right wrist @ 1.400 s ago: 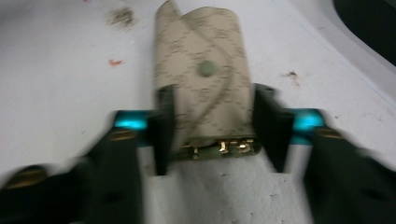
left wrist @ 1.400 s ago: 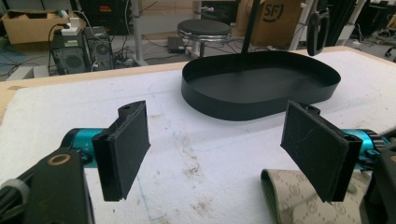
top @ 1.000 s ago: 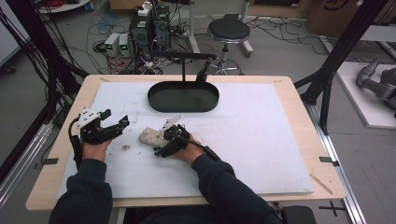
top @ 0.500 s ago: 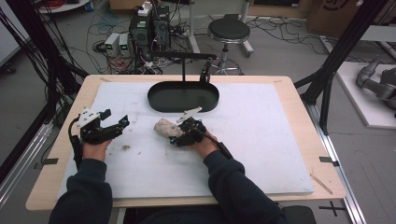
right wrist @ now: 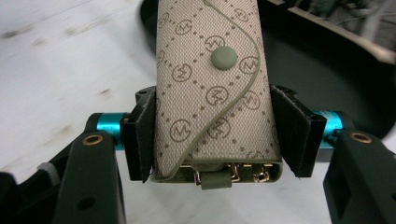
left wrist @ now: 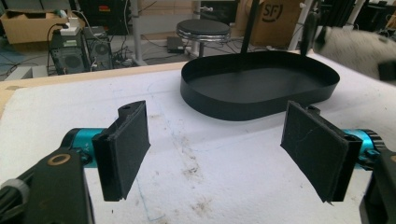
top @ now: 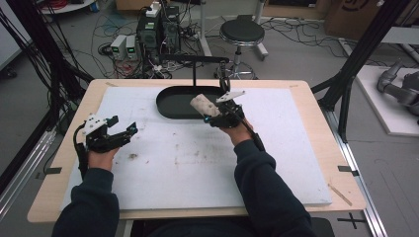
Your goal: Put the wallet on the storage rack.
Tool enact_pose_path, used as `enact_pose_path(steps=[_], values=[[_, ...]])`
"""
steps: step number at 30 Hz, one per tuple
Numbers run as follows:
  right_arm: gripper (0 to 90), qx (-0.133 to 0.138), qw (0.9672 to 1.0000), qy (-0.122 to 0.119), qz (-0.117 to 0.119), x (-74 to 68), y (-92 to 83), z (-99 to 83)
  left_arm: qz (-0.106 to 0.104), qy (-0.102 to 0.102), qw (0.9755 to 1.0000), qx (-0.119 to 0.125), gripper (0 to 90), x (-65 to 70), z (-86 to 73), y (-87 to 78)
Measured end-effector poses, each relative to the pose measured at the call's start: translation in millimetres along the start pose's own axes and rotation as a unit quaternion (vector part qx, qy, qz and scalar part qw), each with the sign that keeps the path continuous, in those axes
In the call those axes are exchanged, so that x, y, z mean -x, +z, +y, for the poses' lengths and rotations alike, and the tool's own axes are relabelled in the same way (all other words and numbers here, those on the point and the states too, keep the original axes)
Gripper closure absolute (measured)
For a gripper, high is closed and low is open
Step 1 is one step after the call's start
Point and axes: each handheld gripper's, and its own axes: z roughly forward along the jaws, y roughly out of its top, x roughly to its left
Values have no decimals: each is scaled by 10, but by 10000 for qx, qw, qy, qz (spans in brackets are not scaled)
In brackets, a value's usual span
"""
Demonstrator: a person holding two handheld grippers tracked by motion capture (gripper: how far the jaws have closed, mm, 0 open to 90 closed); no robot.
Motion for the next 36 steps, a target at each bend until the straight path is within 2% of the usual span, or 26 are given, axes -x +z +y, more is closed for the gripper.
enact_pose_path(steps=[1,2,6,10,11,13,15,18,20,22,25,30,31,35,36], values=[[385,0,10000,0,0,0,0,0,-9,2,10000,-3,231,2,0,2],[385,46,9999,82,-116,89,19,51,-13,11,10000,-2,230,3,0,3],[385,40,9995,160,-265,203,79,120,-21,9,10000,-1,231,9,0,6],[385,-132,9993,116,-338,265,212,209,-39,14,10000,-10,231,13,-1,11],[384,-183,9993,168,-293,276,292,236,-43,17,10000,-10,231,14,-1,11],[384,-232,9992,152,-297,277,332,246,-48,20,10000,-13,231,17,-1,11],[383,-393,9986,176,-300,280,453,274,-56,11,10000,-8,231,20,0,10],[382,-373,9985,158,-365,274,525,295,-60,23,10000,-8,231,21,1,12],[380,-412,9978,296,-416,278,638,314,-71,30,10000,-14,231,25,-1,18],[379,-461,9975,303,-437,280,679,314,-76,45,10000,-27,231,31,-1,23],[378,-582,9964,407,-454,271,832,304,-93,42,9999,-28,230,36,-2,22],[367,-639,9962,357,-469,230,957,313,-66,26,10000,-21,231,16,-2,13],[346,-663,9960,287,-535,193,1017,314,-62,6,10000,-15,231,17,-3,11],[330,-627,9960,231,-594,164,1029,314,-75,0,10000,-5,231,18,-10,9],[324,-593,9963,215,-578,177,964,339,-85,0,10000,-16,231,19,-13,10]])
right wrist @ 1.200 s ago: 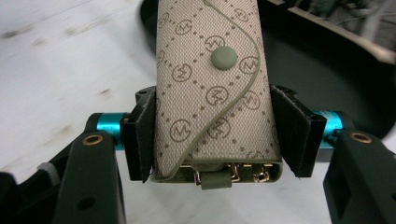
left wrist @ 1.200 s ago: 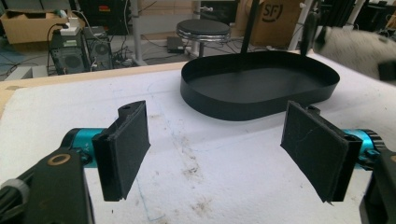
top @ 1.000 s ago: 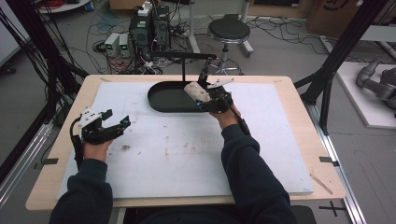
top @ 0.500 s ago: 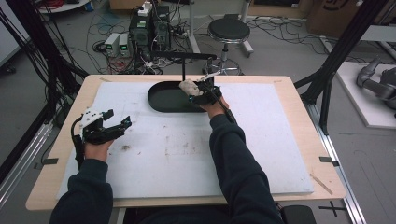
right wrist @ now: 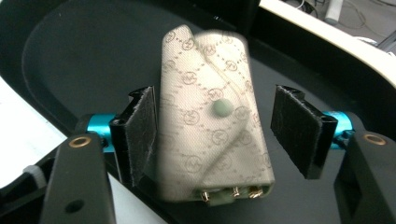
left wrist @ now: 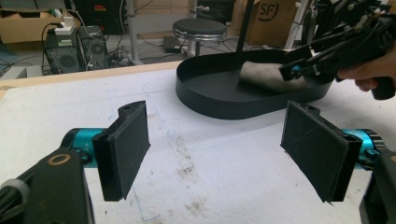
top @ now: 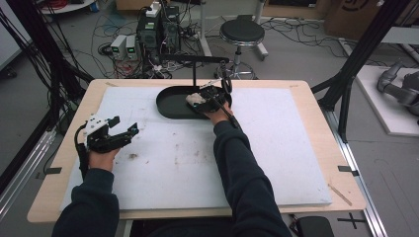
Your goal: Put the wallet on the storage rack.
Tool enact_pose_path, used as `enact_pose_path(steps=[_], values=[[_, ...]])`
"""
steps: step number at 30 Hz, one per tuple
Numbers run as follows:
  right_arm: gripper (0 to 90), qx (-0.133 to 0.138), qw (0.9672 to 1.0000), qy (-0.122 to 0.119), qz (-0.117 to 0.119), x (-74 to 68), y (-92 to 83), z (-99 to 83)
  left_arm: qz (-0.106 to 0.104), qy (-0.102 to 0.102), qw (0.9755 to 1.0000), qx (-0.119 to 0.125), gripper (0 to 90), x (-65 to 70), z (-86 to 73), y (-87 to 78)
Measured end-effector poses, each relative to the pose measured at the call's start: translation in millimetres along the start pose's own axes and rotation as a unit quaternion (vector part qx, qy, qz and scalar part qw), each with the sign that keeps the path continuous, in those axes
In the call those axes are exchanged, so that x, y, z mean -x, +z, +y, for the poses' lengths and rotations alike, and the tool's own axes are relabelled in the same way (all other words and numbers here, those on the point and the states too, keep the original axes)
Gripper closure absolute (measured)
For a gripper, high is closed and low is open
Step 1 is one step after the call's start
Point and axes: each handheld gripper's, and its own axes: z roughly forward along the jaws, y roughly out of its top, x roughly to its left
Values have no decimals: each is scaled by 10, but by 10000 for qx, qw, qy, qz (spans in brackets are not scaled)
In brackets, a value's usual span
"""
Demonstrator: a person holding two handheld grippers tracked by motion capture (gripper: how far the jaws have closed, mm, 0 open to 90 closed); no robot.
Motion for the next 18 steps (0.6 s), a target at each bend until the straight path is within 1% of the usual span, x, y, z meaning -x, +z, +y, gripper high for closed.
enact_pose_path(steps=[2,3,4,5,6,8,9,10,11,12,13,14,15,16,17,18], values=[[353,58,9999,-17,87,46,-98,19,-6,-1,10000,-1,231,1,-1,1],[353,58,9999,-17,87,46,-98,19,-12,8,10000,-10,231,4,-1,1],[362,106,9998,-59,150,101,-224,28,-32,6,10000,-14,231,8,-1,2],[362,199,9996,-64,173,131,-300,22,-35,12,10000,-19,231,12,-1,3],[362,311,9993,-57,205,163,-378,6,-80,13,10000,-23,231,18,-3,9],[361,461,9985,-34,280,239,-535,-52,-113,-6,9999,-41,231,28,-7,22],[361,461,9985,-34,280,239,-535,-52,-113,-6,9999,-41,230,28,-7,22],[337,600,9977,37,322,327,-687,-154,-138,10,9999,-54,230,34,-9,28],[337,600,9977,37,322,327,-687,-154,-162,17,9998,-60,230,42,-10,34],[304,551,9979,120,323,407,-810,-250,-174,21,9998,-48,230,52,-11,42],[304,551,9979,120,323,407,-810,-250,-205,25,9998,-56,230,59,-13,46],[303,631,9972,113,374,436,-877,-318,-211,13,9998,-63,231,66,-16,51],[277,603,9975,125,354,465,-943,-375,-222,7,9997,-65,231,70,-18,55],[228,474,9982,123,332,498,-996,-417,-235,-7,9997,-72,230,69,-19,58],[213,649,9972,160,331,550,-1135,-557,-245,-24,9997,-67,230,67,-21,59],[209,699,9968,181,339,575,-1210,-628,-257,-37,9996,-73,227,65,-20,61]])
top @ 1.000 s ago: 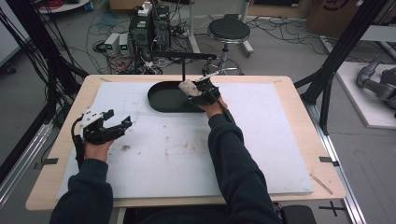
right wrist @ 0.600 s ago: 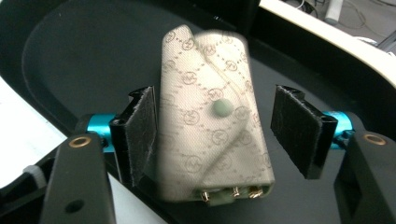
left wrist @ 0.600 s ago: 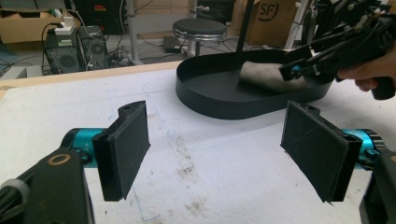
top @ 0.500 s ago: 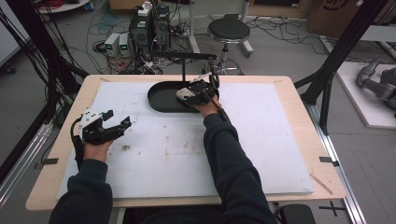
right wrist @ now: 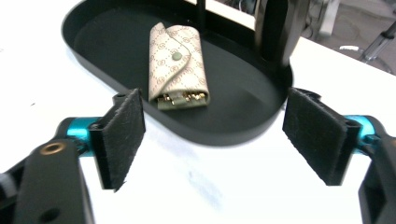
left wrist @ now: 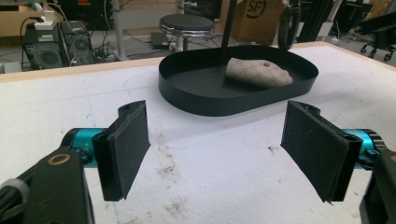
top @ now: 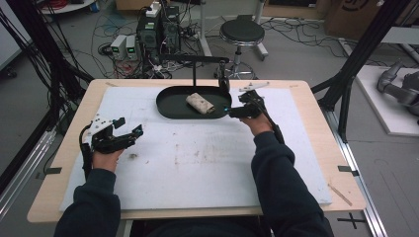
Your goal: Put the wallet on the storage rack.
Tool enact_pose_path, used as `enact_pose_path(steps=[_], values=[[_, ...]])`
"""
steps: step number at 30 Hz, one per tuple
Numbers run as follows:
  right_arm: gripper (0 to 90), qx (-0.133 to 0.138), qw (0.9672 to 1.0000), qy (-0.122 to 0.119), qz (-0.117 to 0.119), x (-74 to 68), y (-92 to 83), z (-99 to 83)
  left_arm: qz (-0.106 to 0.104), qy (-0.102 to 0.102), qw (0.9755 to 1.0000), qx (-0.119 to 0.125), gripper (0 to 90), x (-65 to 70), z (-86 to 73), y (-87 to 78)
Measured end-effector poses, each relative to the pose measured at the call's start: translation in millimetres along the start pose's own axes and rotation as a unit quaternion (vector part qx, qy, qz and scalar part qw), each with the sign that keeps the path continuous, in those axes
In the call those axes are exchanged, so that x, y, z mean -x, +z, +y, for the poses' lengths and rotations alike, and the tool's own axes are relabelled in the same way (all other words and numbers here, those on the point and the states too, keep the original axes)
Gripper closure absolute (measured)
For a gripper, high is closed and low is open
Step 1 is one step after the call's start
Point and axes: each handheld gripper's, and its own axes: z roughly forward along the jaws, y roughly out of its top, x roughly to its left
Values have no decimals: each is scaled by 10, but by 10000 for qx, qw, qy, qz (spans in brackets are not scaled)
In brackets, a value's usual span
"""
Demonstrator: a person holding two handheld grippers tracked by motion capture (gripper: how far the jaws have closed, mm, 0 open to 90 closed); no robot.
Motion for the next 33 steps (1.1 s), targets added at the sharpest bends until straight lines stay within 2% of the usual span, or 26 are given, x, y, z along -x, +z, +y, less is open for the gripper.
enact_pose_path(steps=[1,2,3,4,6,7,8,10,14,16,24,33], values=[[206,55,10000,19,-11,20,-84,-65,2,-23,10000,1,222,1,0,-1],[206,55,10000,19,-11,20,-84,-65,9,-58,10000,24,222,4,-2,-2],[199,134,9999,37,-49,59,-249,-197,-8,-95,9999,59,219,5,-1,-4],[199,134,9999,37,-49,59,-249,-197,-8,-95,9999,59,219,5,-1,-4],[198,277,9995,-56,-118,83,-420,-344,13,-95,9999,80,219,12,0,1],[198,371,9989,-142,-241,110,-571,-493,4,-51,10000,69,219,17,1,4],[198,371,9989,-142,-241,110,-571,-493,4,-51,10000,69,219,17,1,4],[199,411,9982,-224,-387,144,-707,-641,-20,-18,10000,56,219,26,1,8],[198,552,9964,-145,-633,211,-940,-915,-42,34,10000,73,219,50,7,3],[198,516,9955,-79,-788,250,-1063,-1080,-48,42,9999,93,219,54,10,-2],[198,515,9930,1,-1065,243,-1259,-1226,-80,86,9998,176,219,76,32,-42],[198,492,9913,-12,-1219,230,-1339,-1265,-110,83,9998,174,219,82,29,-39]])
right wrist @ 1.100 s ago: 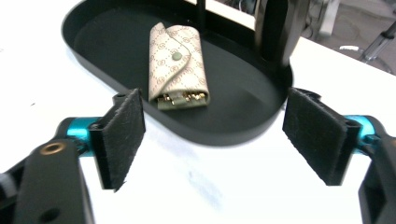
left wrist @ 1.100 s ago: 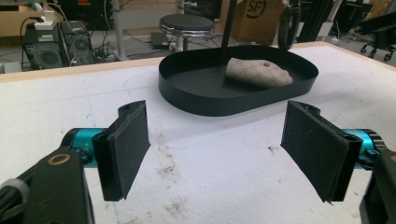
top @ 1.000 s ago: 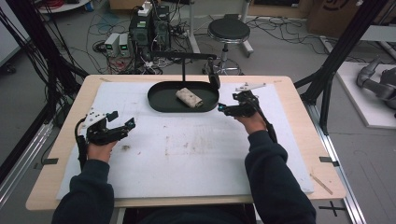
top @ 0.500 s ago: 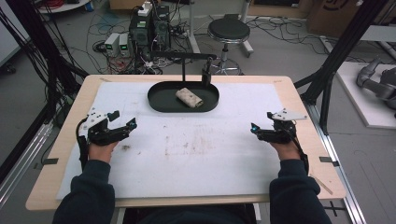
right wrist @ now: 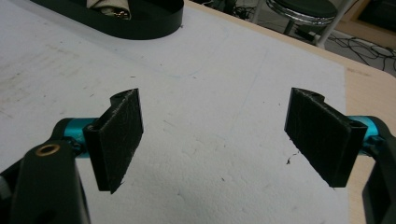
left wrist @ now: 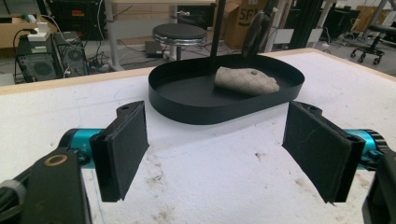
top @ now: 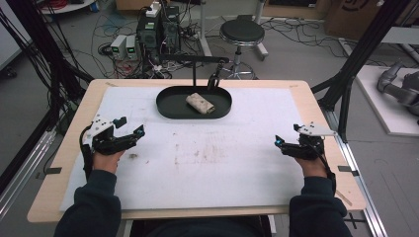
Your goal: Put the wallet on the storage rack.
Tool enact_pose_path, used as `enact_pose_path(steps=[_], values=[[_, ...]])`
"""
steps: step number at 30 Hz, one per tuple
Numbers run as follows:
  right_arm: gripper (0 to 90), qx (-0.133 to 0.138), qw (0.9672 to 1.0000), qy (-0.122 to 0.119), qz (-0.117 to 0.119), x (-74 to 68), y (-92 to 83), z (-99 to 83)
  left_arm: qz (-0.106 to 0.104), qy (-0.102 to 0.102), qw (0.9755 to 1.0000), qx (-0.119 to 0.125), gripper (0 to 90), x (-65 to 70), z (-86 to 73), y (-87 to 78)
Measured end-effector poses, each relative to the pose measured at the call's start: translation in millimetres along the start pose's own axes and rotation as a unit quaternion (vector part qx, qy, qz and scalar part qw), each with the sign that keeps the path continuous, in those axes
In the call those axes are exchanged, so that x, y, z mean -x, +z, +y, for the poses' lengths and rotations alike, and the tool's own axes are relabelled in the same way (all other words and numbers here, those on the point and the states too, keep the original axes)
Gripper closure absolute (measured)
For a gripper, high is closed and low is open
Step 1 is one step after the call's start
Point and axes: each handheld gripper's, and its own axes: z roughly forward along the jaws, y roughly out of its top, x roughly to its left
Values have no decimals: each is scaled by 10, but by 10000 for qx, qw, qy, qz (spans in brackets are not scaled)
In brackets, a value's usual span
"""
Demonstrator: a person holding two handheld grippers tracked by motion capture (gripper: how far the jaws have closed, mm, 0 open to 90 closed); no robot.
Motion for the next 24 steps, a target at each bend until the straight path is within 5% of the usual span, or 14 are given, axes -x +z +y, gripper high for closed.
enact_pose_path(steps=[24], values=[[198,-95,9999,-97,3,25,28,-28,3,35,10000,-57,219,10,-12,20]])
